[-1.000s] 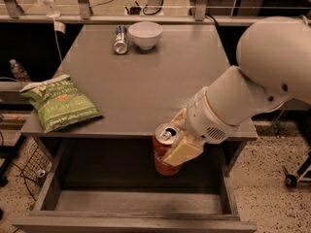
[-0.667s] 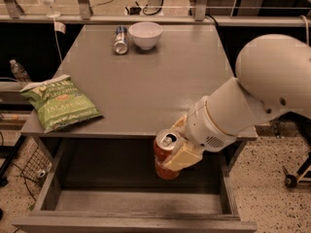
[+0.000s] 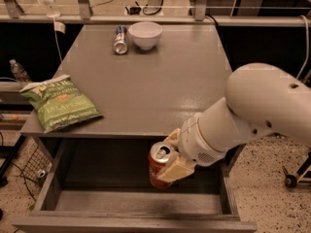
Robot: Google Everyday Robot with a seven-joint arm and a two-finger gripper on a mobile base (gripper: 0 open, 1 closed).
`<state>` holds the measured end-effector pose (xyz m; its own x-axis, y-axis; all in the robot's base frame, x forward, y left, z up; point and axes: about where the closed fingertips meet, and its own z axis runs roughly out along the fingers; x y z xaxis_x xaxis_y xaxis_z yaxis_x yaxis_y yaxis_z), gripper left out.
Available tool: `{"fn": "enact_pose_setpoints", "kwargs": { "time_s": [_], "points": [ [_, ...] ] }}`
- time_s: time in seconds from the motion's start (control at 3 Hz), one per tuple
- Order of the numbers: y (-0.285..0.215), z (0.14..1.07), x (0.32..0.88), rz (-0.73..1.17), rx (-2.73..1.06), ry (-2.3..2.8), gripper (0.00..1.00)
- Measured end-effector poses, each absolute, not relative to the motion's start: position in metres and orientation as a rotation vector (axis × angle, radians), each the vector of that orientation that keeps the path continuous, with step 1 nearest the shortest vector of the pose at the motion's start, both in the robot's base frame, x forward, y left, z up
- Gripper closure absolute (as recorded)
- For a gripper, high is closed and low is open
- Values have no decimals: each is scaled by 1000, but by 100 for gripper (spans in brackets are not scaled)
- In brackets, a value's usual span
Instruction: Place coke can into top drawer
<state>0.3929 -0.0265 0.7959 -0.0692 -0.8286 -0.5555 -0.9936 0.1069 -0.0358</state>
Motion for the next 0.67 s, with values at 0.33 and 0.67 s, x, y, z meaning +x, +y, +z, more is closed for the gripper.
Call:
{"fn": "enact_pose_setpoints", "kwargs": {
  "time_s": [0.33,0.67],
  "points": [
    [-25,777,390,506,-1763,1955,100],
    [-28,756,390,509,-1738,1979,100]
  ]
}}
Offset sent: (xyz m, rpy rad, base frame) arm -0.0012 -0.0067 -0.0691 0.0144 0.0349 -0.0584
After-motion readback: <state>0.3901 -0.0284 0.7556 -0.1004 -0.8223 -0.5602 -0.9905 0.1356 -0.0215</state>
